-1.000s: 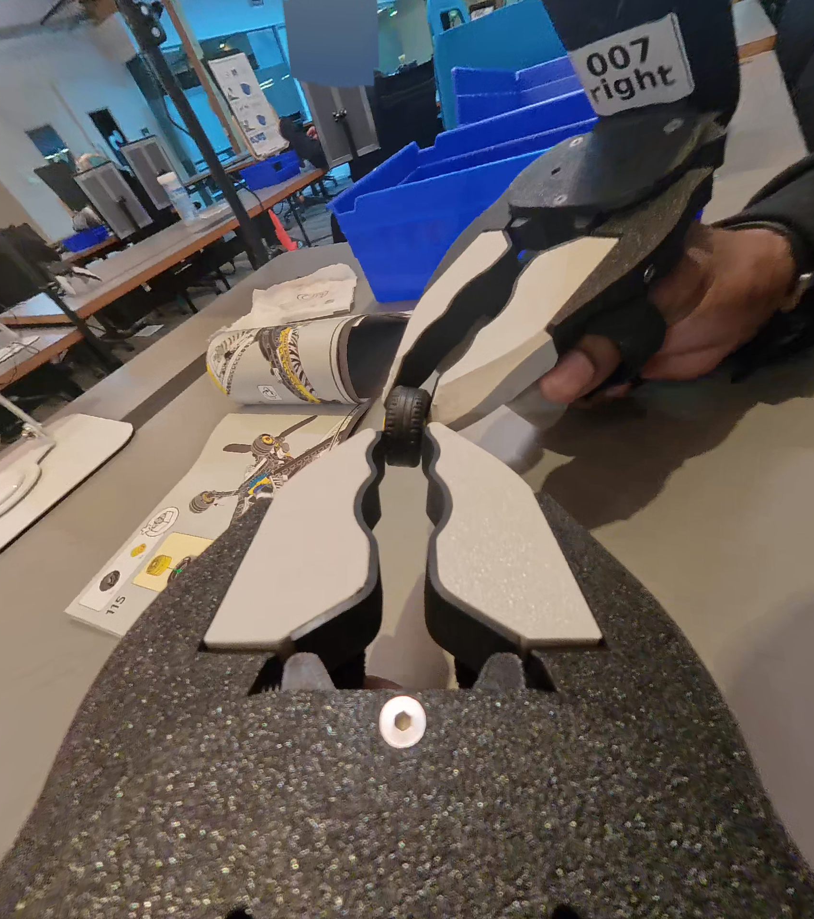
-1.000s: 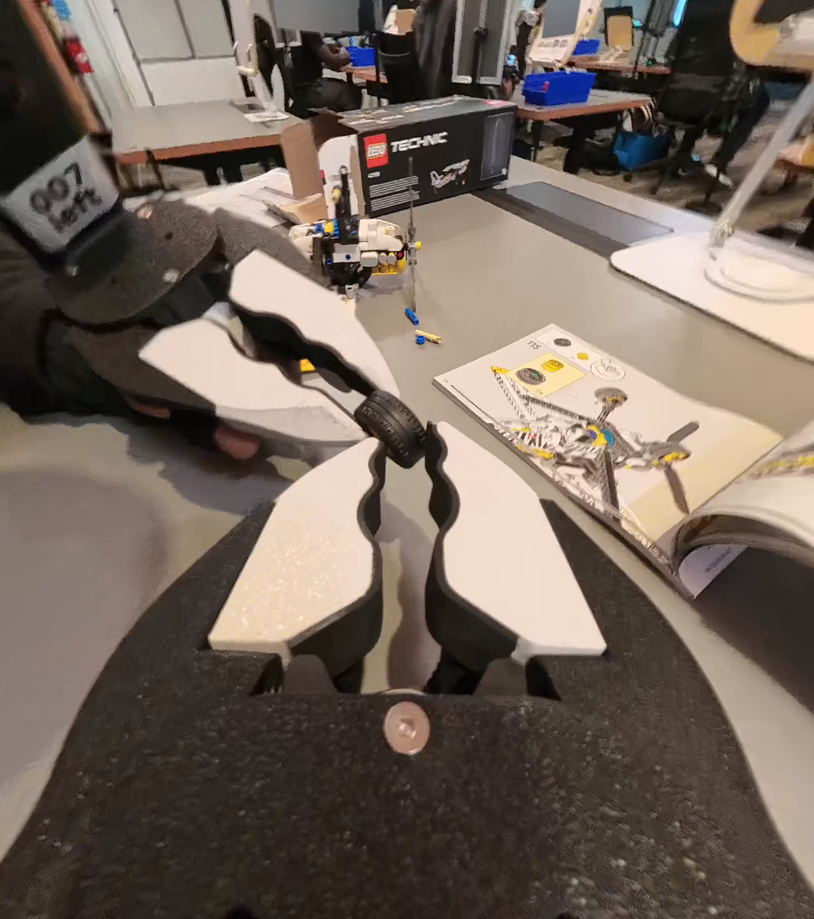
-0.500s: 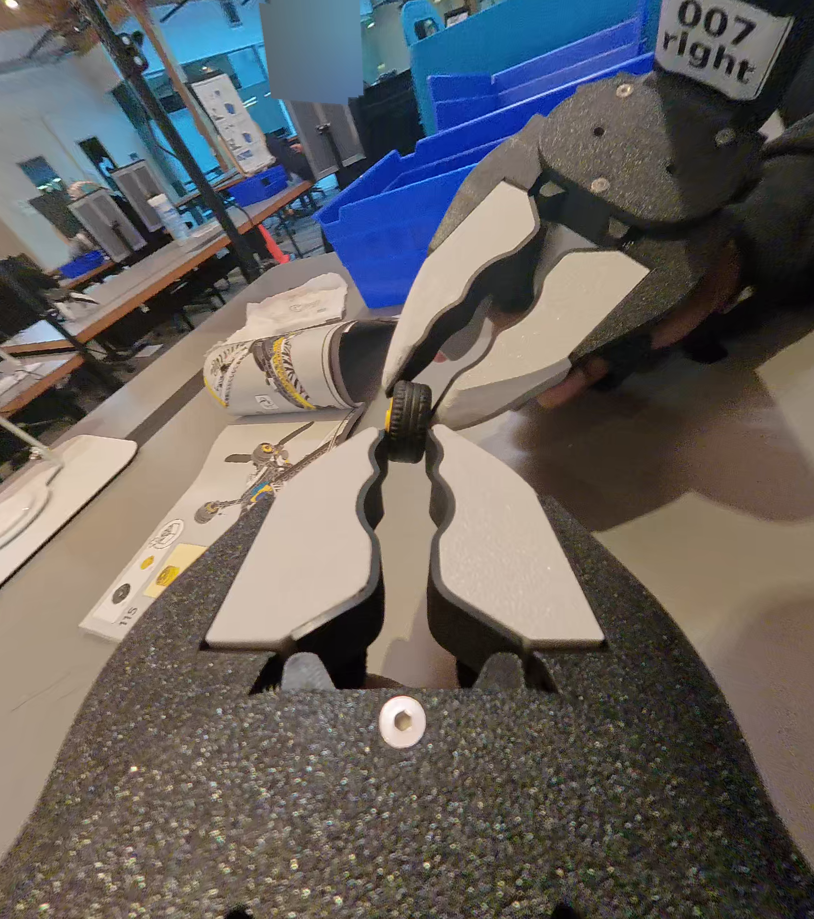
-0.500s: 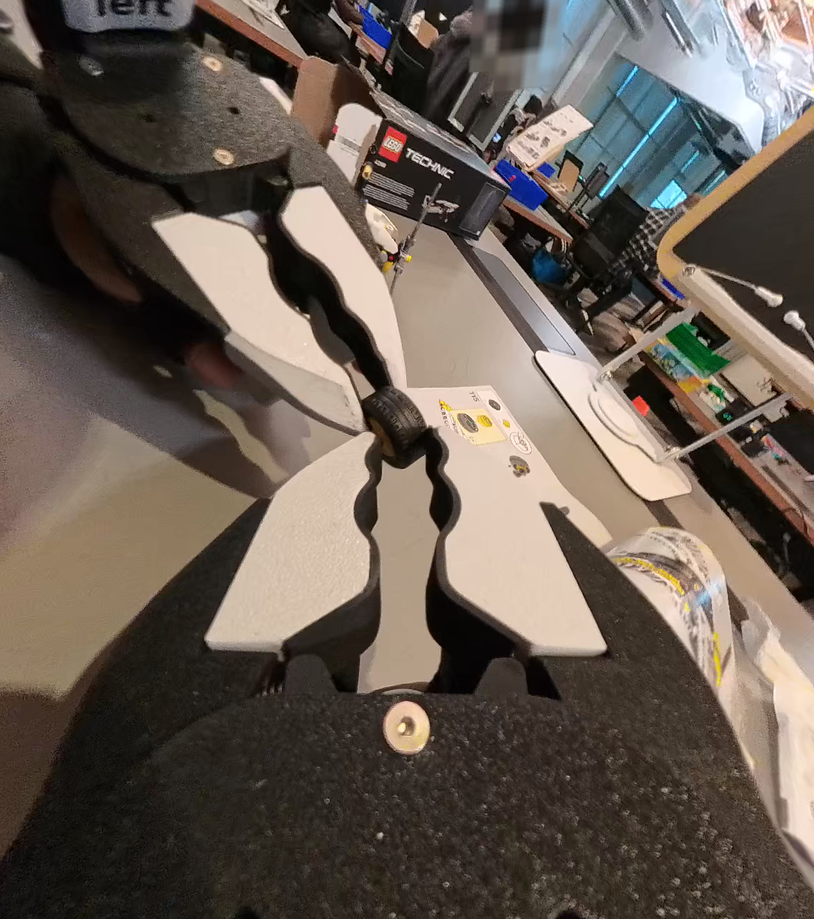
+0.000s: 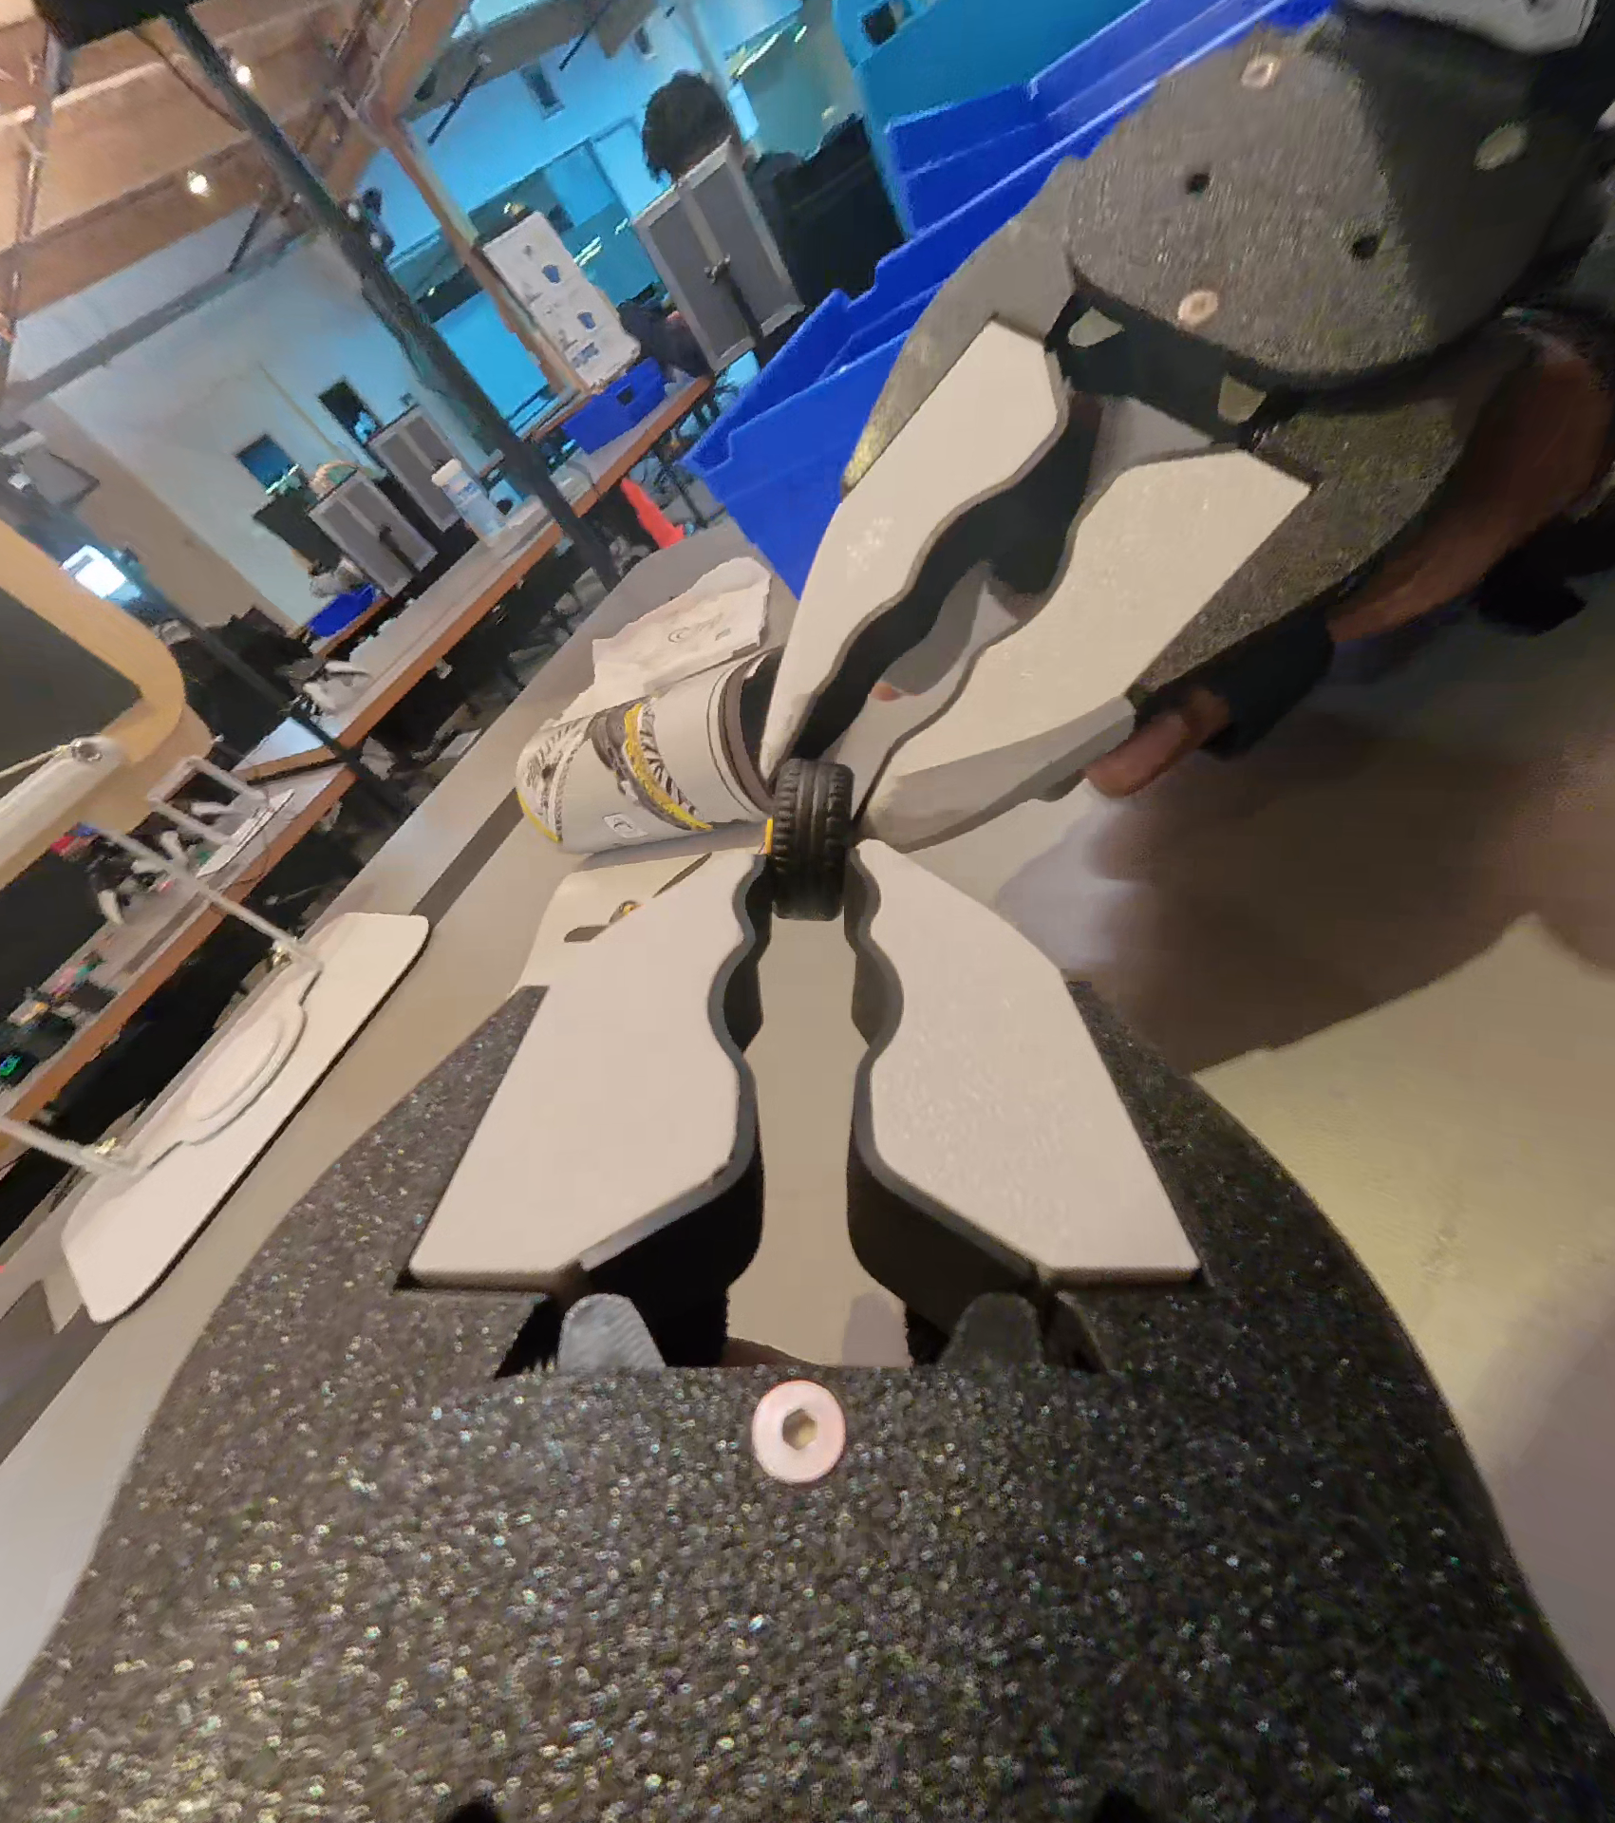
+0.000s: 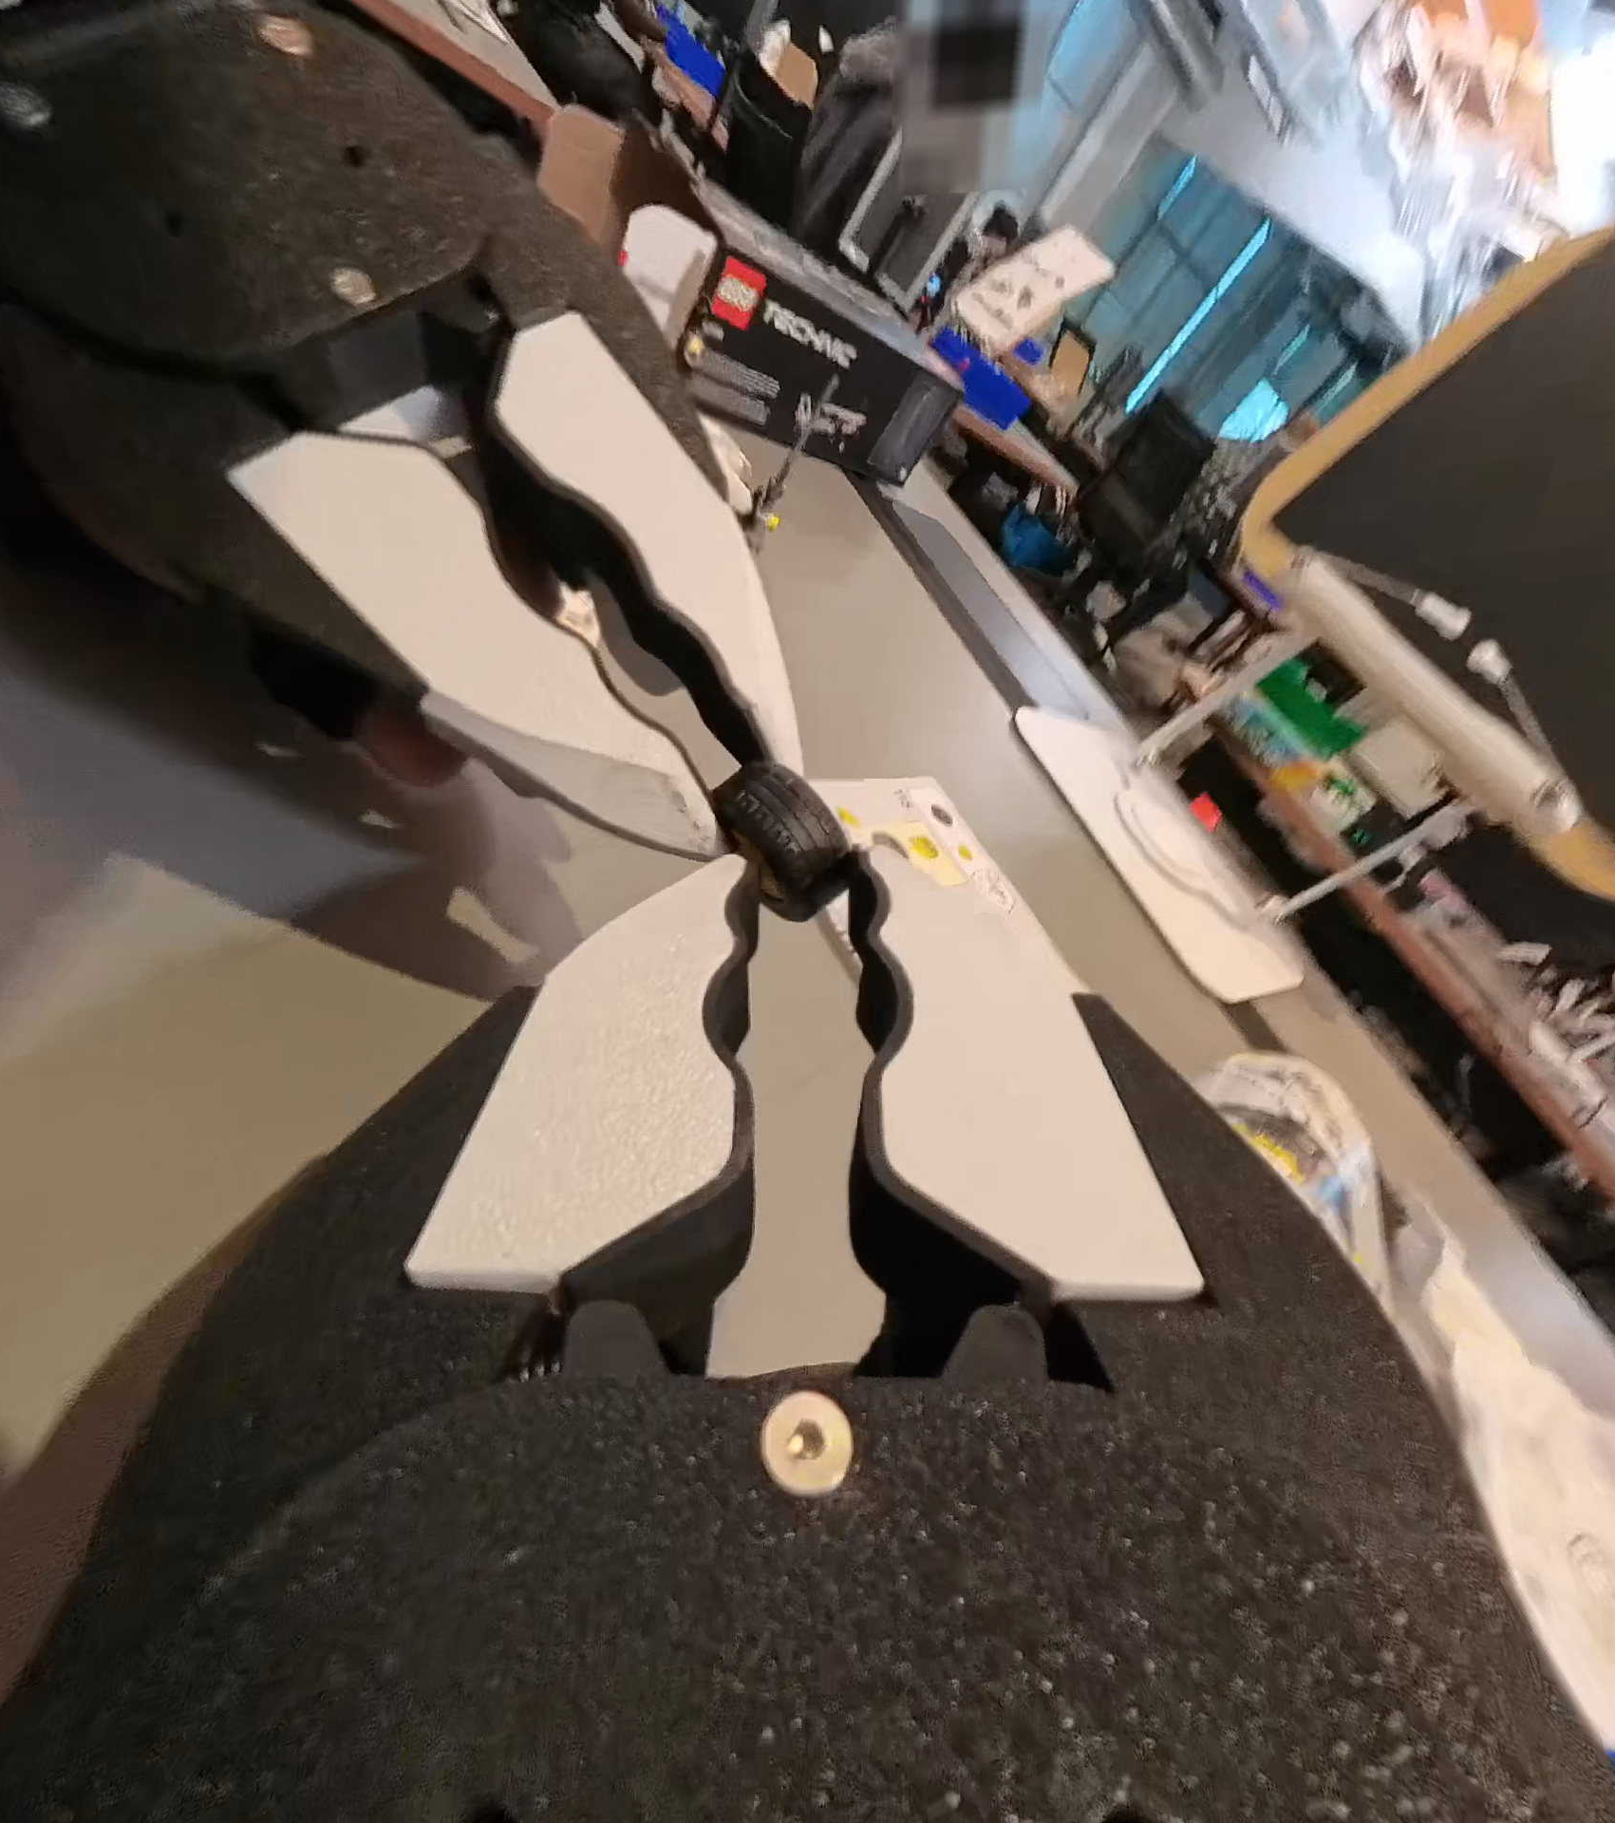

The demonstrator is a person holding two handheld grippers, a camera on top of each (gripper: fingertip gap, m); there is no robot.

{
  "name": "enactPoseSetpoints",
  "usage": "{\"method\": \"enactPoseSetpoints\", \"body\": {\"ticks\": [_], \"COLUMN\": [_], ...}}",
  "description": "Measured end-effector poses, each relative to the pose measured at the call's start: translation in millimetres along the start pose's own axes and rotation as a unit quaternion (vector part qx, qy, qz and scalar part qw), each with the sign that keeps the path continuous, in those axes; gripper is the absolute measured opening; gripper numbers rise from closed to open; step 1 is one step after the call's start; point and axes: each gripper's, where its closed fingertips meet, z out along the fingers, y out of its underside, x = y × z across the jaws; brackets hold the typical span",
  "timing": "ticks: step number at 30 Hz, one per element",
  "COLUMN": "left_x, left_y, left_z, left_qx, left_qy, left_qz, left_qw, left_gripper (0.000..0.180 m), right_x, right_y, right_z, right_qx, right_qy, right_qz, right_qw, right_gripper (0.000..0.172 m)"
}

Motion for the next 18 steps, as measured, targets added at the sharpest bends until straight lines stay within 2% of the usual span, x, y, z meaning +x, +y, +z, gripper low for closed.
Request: {"method": "enactPoseSetpoints", "body": {"ticks": [4, 8, 13, 18], "left_x": [2.1, 6.1, 7.7, 4.5], "left_y": [-2.1, -4.6, -4.5, -5.4], "left_z": [-3.9, -7.8, -5.3, -1.3], "left_qx": [0.019, 0.044, 0.035, 0.016], "left_qy": [0.031, 0.073, 0.062, 0.009], "left_qz": [0.002, -0.021, -0.028, -0.021], "left_qw": [0.999, 0.996, 0.997, 1.0], "left_gripper": [0.014, 0.014, 0.015, 0.015], "right_x": [-3.7, -8.4, -7.4, -1.5], "right_y": [-4.6, -8.2, -5.5, -3.7], "right_z": [-1.1, -3.6, -4.7, -4.8], "right_qx": [0.021, 0.042, 0.019, -0.001], "right_qy": [0.004, -0.028, -0.024, -0.008], "right_qz": [-0.071, -0.055, -0.037, 0.025], "right_qw": [0.997, 0.997, 0.999, 1.0], "right_gripper": [0.019, 0.019, 0.018, 0.015]}}
